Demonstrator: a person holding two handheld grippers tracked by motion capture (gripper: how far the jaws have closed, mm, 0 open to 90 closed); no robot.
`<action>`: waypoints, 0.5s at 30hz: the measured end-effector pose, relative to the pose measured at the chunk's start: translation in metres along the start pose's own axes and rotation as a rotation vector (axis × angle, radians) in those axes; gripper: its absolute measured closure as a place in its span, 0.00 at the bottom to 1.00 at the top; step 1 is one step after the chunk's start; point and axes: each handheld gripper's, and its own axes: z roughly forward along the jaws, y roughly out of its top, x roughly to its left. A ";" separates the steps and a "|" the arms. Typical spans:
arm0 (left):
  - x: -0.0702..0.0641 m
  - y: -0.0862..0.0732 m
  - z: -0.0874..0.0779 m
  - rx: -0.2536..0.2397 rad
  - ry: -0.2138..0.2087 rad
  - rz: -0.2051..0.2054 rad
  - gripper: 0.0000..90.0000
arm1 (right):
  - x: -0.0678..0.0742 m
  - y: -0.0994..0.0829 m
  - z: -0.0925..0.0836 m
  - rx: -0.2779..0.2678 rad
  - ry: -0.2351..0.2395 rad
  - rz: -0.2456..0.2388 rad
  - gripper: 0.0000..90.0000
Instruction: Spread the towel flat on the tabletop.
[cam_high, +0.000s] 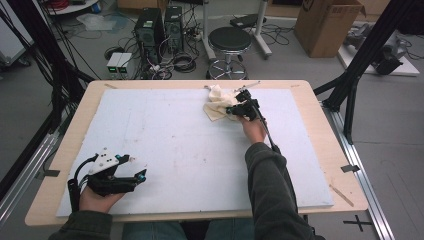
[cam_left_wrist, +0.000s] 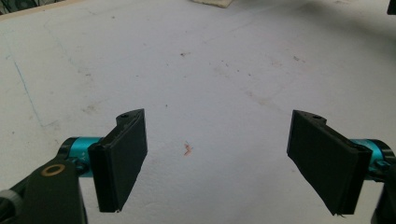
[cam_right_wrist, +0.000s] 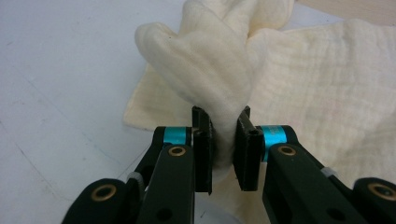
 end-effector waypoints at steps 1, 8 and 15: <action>0.000 0.000 0.000 0.002 -0.001 -0.001 0.23 | 0.000 0.000 0.000 -0.002 -0.001 0.000 0.89; 0.001 0.000 -0.001 0.002 -0.002 0.001 0.23 | 0.000 -0.001 0.001 -0.004 0.006 0.007 0.89; 0.001 0.000 -0.001 0.000 -0.003 0.000 0.23 | 0.002 -0.002 -0.001 -0.024 0.009 0.001 0.89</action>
